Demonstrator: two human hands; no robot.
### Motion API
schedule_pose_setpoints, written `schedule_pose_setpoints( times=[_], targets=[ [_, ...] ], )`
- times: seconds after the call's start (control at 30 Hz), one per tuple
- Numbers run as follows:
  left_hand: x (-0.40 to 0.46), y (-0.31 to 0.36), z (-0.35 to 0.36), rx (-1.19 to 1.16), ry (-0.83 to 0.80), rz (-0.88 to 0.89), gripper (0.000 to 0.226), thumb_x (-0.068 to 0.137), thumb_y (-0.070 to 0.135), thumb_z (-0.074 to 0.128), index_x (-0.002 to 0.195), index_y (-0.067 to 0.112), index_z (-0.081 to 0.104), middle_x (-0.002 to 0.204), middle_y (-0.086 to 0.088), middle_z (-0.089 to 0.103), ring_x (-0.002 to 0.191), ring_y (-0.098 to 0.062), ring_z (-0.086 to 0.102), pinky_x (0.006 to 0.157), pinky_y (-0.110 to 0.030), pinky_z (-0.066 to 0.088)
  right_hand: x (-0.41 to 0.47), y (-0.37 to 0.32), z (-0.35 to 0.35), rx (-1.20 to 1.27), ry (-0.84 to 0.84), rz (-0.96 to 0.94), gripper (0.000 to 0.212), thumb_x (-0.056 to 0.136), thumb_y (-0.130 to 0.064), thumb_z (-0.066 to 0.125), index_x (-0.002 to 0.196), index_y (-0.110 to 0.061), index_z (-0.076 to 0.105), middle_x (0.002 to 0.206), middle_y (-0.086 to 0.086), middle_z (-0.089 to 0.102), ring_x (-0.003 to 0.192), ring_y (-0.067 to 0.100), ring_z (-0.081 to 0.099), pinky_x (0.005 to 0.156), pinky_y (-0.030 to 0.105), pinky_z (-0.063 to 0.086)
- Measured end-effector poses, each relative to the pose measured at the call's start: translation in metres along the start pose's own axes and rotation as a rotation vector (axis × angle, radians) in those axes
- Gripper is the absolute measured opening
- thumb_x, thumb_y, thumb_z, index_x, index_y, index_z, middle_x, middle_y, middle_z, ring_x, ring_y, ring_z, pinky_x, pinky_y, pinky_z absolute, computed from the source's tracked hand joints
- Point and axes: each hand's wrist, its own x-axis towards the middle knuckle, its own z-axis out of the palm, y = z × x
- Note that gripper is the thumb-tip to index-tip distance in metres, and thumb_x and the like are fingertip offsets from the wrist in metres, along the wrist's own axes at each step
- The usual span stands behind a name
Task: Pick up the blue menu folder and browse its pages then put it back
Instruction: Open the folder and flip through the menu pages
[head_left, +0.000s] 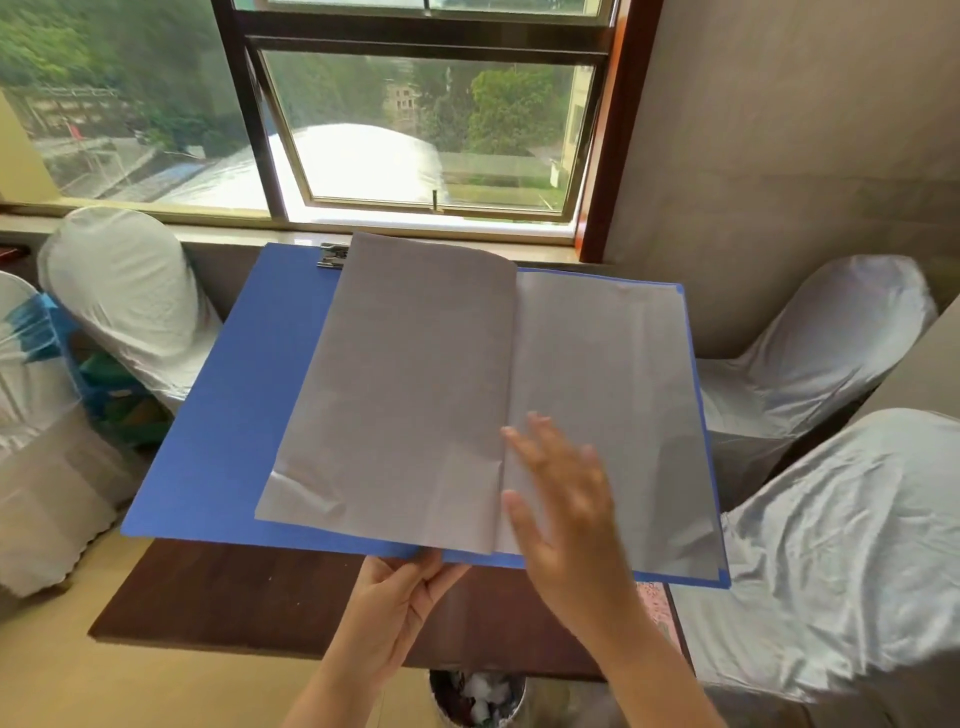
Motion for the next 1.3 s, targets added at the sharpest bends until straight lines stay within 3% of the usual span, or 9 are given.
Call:
schedule_pose_setpoints(
  times=[0.13,0.27,0.4,0.6,0.83,0.97,1.03,1.17,1.3],
  targets=[
    [0.004,0.005,-0.007,-0.029,0.026,0.004,0.048,0.073,-0.006,0.053,0.117,0.011,0.057,0.102,-0.015,0.074,0.092,-0.03,0.071,0.066,-0.035,0.06,-0.008,0.056,-0.049,-0.12,0.266,0.328,0.071,0.075,-0.009,0.075,0.137,-0.011,0.041,0.143,0.026,0.035,0.132,0.04,0.034,0.104,0.051,0.031],
    [0.009,0.008,-0.011,-0.053,0.033,0.014,0.043,0.073,-0.005,0.052,0.111,0.012,0.063,0.1,-0.013,0.075,0.09,-0.029,0.072,0.065,-0.034,0.06,-0.02,0.089,-0.092,0.553,-0.055,0.667,0.077,0.083,-0.006,0.065,0.134,-0.049,0.028,0.128,0.006,0.055,0.107,0.026,0.062,0.082,0.045,0.056],
    [0.014,0.009,-0.013,-0.048,0.021,0.014,0.042,0.075,-0.004,0.051,0.108,0.016,0.067,0.1,-0.01,0.075,0.092,-0.026,0.071,0.067,-0.035,0.06,-0.026,0.095,-0.104,0.674,-0.146,0.606,0.064,0.085,0.001,0.057,0.129,-0.044,0.045,0.108,-0.003,0.068,0.099,0.016,0.068,0.067,0.037,0.062],
    [0.017,0.007,-0.013,-0.039,0.018,0.007,0.038,0.074,-0.004,0.051,0.094,0.018,0.075,0.097,-0.01,0.076,0.089,-0.026,0.072,0.064,-0.034,0.06,-0.026,0.093,-0.098,0.626,-0.022,0.604,0.04,0.084,0.002,0.06,0.105,-0.033,0.066,0.097,-0.017,0.073,0.091,0.007,0.069,0.06,0.02,0.059],
    [0.015,0.008,-0.014,-0.028,0.047,0.0,0.042,0.073,-0.003,0.053,0.109,0.015,0.062,0.098,-0.01,0.076,0.09,-0.028,0.072,0.062,-0.034,0.061,-0.024,0.09,-0.084,0.408,0.091,0.529,0.023,0.083,-0.007,0.065,0.075,-0.029,0.065,0.076,-0.015,0.071,0.074,0.01,0.069,0.047,0.011,0.052],
    [0.014,0.01,-0.016,-0.027,0.056,0.016,0.041,0.073,-0.002,0.053,0.107,0.018,0.064,0.099,-0.009,0.076,0.09,-0.027,0.072,0.063,-0.034,0.061,-0.02,0.093,-0.076,0.339,0.124,0.518,0.023,0.081,-0.008,0.068,0.072,-0.029,0.063,0.103,-0.003,0.06,0.092,0.019,0.061,0.064,0.015,0.052],
    [0.014,0.01,-0.017,-0.023,0.061,0.022,0.042,0.073,-0.002,0.054,0.109,0.019,0.063,0.101,-0.008,0.076,0.092,-0.027,0.071,0.065,-0.035,0.061,-0.018,0.089,-0.075,0.265,0.15,0.515,0.027,0.079,-0.009,0.07,0.07,-0.033,0.062,0.113,-0.002,0.05,0.101,0.022,0.054,0.078,0.029,0.05],
    [0.015,0.008,-0.021,-0.016,0.076,0.018,0.043,0.073,0.0,0.056,0.111,0.019,0.061,0.103,-0.009,0.075,0.094,-0.028,0.071,0.065,-0.034,0.06,-0.015,0.076,-0.079,0.212,0.183,0.432,0.03,0.081,-0.011,0.068,0.076,-0.04,0.059,0.104,-0.007,0.058,0.102,0.024,0.057,0.086,0.046,0.052],
    [0.016,0.008,-0.023,-0.024,0.072,0.022,0.044,0.074,-0.001,0.056,0.11,0.023,0.064,0.108,-0.008,0.074,0.098,-0.028,0.069,0.066,-0.034,0.06,-0.015,0.067,-0.074,0.675,0.241,0.505,0.025,0.083,-0.042,0.053,0.106,-0.054,0.05,0.104,-0.022,0.07,0.1,0.014,0.067,0.081,0.038,0.058]
  ],
)
